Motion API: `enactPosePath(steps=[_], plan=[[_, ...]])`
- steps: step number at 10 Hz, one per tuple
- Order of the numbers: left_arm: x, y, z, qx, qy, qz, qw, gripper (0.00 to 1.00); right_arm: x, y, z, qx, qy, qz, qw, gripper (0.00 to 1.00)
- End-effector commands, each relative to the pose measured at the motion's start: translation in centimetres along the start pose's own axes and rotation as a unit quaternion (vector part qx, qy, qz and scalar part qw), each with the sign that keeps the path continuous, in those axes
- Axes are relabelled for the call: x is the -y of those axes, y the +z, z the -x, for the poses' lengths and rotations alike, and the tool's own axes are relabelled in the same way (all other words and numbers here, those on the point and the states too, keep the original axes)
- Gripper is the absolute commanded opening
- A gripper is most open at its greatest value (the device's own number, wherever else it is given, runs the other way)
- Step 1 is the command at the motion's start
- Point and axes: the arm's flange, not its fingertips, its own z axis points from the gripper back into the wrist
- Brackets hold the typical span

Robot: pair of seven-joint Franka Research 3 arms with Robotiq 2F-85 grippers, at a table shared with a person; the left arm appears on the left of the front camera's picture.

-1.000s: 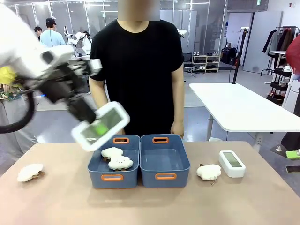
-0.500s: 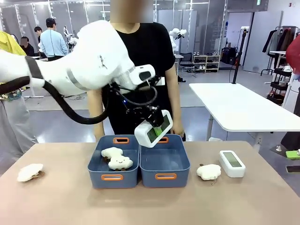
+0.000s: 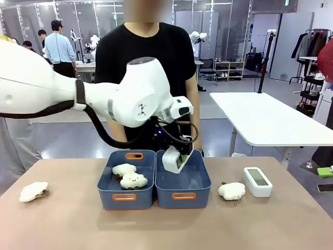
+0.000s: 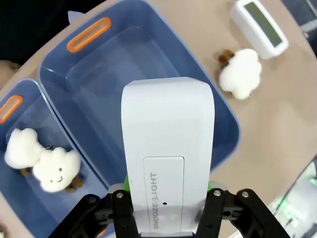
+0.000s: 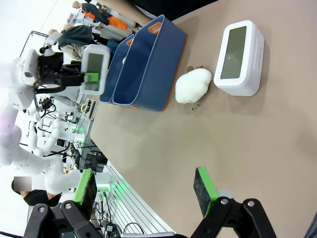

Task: Sort the digital clocks into the basket.
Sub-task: Pick up the Digital clock from the table and place it into the empty Plastic storage basket.

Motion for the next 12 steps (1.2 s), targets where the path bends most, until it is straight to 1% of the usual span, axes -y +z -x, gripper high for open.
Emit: enactPosePath(steps=[1,3,4,5,7,8,9,11,12], plan=[[1.9,-3.2,-1.8,-0.036,0.022,-0.017,0.999,0.51,-0.1,0.1,-0.2,0.003,0.004,-0.004,1.0,1.0],[2.3,-6.3,-0.3,-0.064,0.026,-0.025,0.997,0.51,-0.1,0.1,-0.2,0.003,0.004,-0.004,1.0,1.0],[2.3,-7.1,0.4,-0.078,0.029,-0.041,0.996,0.51,-0.1,0.1,-0.2,0.003,0.004,-0.004,1.0,1.0],[2.0,-7.8,0.3,-0.078,0.032,-0.051,0.995,0.51,-0.1,0.1,-0.2,0.003,0.004,-0.004,1.0,1.0],[1.6,-8.1,0.1,-0.073,0.044,-0.049,0.995,0.51,-0.1,0.1,-0.2,0.003,0.004,-0.004,1.0,1.0],[1.7,-7.8,0.4,-0.078,0.046,-0.048,0.995,0.77,-0.1,0.1,-0.2,0.003,0.004,-0.004,1.0,1.0],[1.7,-7.6,0.1,-0.07,0.049,-0.045,0.995,1.0,-0.1,0.1,-0.2,0.003,0.004,-0.004,1.0,1.0],[1.9,-6.7,0.0,-0.067,0.04,-0.04,0.996,1.0,-0.1,0.1,-0.2,0.003,0.004,-0.004,1.0,1.0],[1.6,-6.2,-0.1,-0.059,0.045,-0.037,0.997,0.97,-0.1,0.1,-0.2,0.003,0.004,-0.004,1.0,1.0]])
